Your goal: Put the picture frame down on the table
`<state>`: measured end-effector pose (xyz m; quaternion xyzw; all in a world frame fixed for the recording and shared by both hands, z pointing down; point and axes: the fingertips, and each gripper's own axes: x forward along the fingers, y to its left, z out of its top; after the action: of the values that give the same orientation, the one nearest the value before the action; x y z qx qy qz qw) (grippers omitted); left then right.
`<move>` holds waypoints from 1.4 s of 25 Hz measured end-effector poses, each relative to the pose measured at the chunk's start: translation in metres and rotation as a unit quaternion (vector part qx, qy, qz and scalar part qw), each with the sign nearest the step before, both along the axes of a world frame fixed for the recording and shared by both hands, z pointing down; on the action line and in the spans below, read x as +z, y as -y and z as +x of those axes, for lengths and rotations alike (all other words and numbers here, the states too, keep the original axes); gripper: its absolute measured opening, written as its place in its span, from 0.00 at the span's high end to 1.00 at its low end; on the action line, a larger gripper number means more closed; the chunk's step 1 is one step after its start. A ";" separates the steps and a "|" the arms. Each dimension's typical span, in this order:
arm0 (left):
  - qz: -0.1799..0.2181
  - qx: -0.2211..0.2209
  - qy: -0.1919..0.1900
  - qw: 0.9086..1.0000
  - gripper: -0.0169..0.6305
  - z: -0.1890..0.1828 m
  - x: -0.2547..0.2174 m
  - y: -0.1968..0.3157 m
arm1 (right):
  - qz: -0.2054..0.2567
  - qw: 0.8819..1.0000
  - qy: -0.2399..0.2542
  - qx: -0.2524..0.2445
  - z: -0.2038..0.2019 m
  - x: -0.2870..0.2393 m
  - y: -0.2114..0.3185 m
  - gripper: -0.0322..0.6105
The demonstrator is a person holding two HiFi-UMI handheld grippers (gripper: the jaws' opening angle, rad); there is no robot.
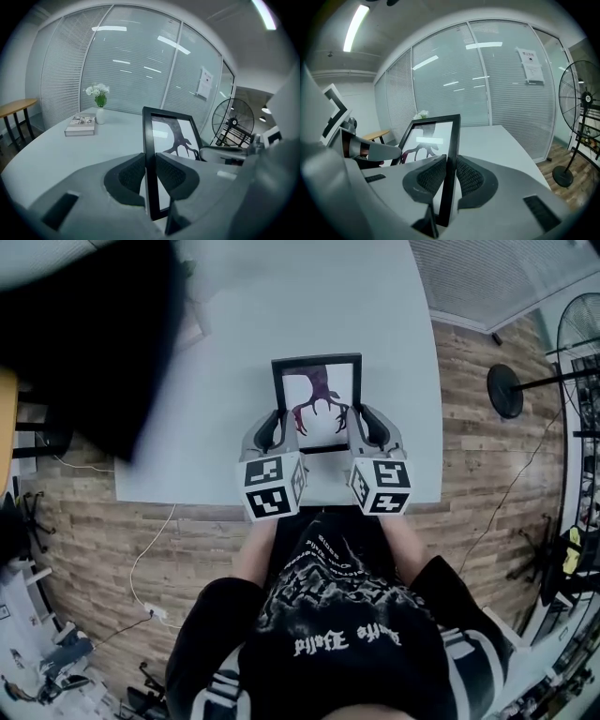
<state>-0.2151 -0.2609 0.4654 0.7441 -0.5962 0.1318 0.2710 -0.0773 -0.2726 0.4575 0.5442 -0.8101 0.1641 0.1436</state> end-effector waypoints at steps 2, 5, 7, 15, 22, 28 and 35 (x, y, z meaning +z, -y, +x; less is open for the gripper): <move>-0.004 0.002 -0.002 1.000 0.85 0.000 0.002 0.008 | -0.007 1.000 -0.003 0.001 0.000 0.003 0.009 0.85; -0.009 0.004 -0.002 1.000 0.85 -0.001 0.006 0.024 | -0.015 1.000 -0.007 0.001 -0.002 0.006 0.025 0.85; -0.014 0.004 -0.001 1.000 0.85 -0.004 0.010 0.035 | -0.023 1.000 -0.012 0.000 -0.005 0.011 0.037 0.85; -0.045 -0.010 -0.012 0.999 0.85 -0.018 0.029 0.074 | -0.056 0.998 -0.023 -0.009 -0.019 0.028 0.081 0.85; -0.069 -0.029 -0.017 0.997 0.85 -0.025 0.052 0.096 | -0.080 0.996 -0.036 -0.011 -0.027 0.050 0.107 0.85; -0.090 -0.036 -0.015 0.995 0.85 -0.030 0.079 0.110 | -0.114 0.992 -0.049 -0.012 -0.032 0.080 0.123 0.85; -0.128 -0.032 -0.018 0.991 0.85 -0.025 0.108 0.116 | -0.148 0.987 -0.068 -0.007 -0.028 0.109 0.130 0.85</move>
<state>-0.2404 -0.3774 0.5733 0.6864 -0.5925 0.1849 0.3789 -0.1053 -0.4026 0.5667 0.5211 -0.7690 0.2438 0.2786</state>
